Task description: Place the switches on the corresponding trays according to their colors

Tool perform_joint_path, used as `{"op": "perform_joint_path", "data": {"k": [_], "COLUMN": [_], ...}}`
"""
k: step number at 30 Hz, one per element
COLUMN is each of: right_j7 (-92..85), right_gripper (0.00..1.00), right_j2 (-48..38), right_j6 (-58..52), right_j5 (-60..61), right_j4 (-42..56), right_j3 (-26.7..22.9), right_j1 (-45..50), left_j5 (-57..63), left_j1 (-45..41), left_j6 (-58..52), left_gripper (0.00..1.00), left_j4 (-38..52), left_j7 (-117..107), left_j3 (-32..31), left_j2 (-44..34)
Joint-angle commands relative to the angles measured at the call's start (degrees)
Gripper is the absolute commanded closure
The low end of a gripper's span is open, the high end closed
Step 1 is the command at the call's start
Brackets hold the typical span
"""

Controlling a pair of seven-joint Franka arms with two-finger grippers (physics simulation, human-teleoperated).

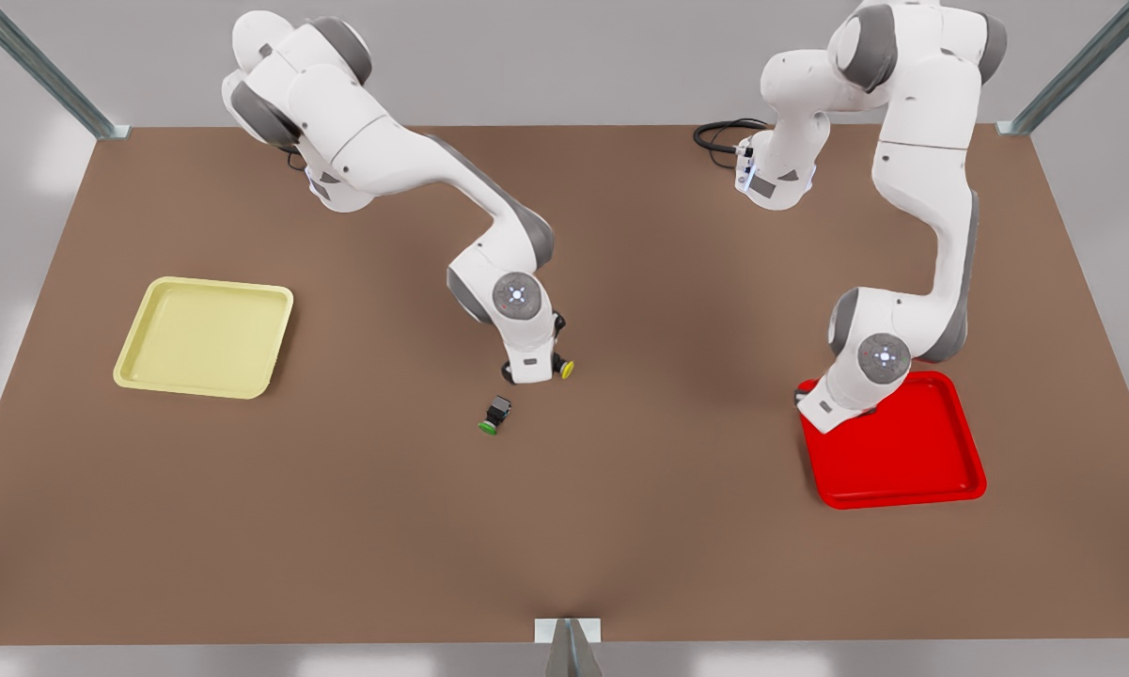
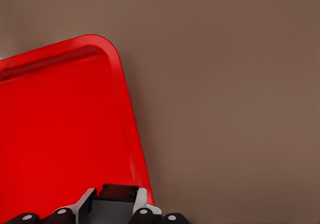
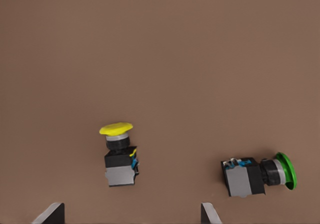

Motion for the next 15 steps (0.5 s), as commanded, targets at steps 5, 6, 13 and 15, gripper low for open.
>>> {"op": "perform_joint_path", "data": {"k": [5, 6, 13, 15], "right_j7": [0.8, 2.5, 4.1, 4.0], "right_gripper": [0.00, 0.00, 0.00, 0.00], "right_j2": [2.5, 2.5, 3.1, 3.2], "right_j6": [2.9, 3.0, 6.0, 6.1], "right_j5": [-3.9, -3.9, -3.9, -3.9], "right_j4": [-1.5, -1.8, -2.5, -3.3], "right_j3": [0.2, 0.1, -1.9, -2.7], "right_j1": [1.8, 4.1, 5.7, 5.3], "left_j5": [-3.6, -3.5, -3.2, -3.7], "left_j1": [3.3, 4.6, 8.0, 7.9], "left_j6": [0.2, 1.1, 4.1, 3.7], "left_gripper": [0.36, 0.29, 0.00, 0.00], "left_j4": [0.2, 1.3, 3.7, 6.2], "left_j7": [3.2, 3.1, 2.9, 1.3], "left_j3": [3.0, 3.8, 4.1, 4.1], "left_j2": [0.9, 1.9, 2.6, 0.2]}}
